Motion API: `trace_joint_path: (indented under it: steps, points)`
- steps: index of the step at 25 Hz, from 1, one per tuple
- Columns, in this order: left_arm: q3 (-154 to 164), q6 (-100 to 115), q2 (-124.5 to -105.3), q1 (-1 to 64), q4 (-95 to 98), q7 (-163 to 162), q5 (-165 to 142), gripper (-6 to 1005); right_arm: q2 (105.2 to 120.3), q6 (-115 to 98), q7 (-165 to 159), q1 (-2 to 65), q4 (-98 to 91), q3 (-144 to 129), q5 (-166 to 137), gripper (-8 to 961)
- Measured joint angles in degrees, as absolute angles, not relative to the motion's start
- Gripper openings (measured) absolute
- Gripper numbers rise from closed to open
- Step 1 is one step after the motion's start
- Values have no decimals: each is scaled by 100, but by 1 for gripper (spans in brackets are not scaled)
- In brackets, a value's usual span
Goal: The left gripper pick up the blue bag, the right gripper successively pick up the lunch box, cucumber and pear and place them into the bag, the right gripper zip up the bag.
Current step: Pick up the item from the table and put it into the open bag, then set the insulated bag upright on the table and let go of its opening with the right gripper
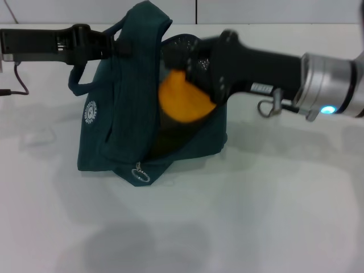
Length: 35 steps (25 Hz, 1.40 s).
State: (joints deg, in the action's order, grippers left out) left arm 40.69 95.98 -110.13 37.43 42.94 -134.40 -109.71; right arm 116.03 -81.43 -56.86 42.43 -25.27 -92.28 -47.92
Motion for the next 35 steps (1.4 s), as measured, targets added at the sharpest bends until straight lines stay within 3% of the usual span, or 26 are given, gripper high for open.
trace_joint_path:
  steps: [14,22,30,35]
  points:
    - [4078,9607,-11012,3692,4280,-13447,-10968,53,11620,-7403,-5550,4155,-2530,-10013,-4759,60]
    - [4075,9606,-11012,3709,4279,-13457,-10969,53,11619,-7434,-5540,3644,-2737,-10007,-4378,64]
    - [4076,9606,-10999,3684,4280,-13436,-10991,53,11559,-8569,-4639,2536,-2760,-9407,-3655,356]
    - [4078,9607,-10996,3682,4280,-13434,-11001,53,11546,-7966,-4630,2351,-2155,-9097,-3677,535]
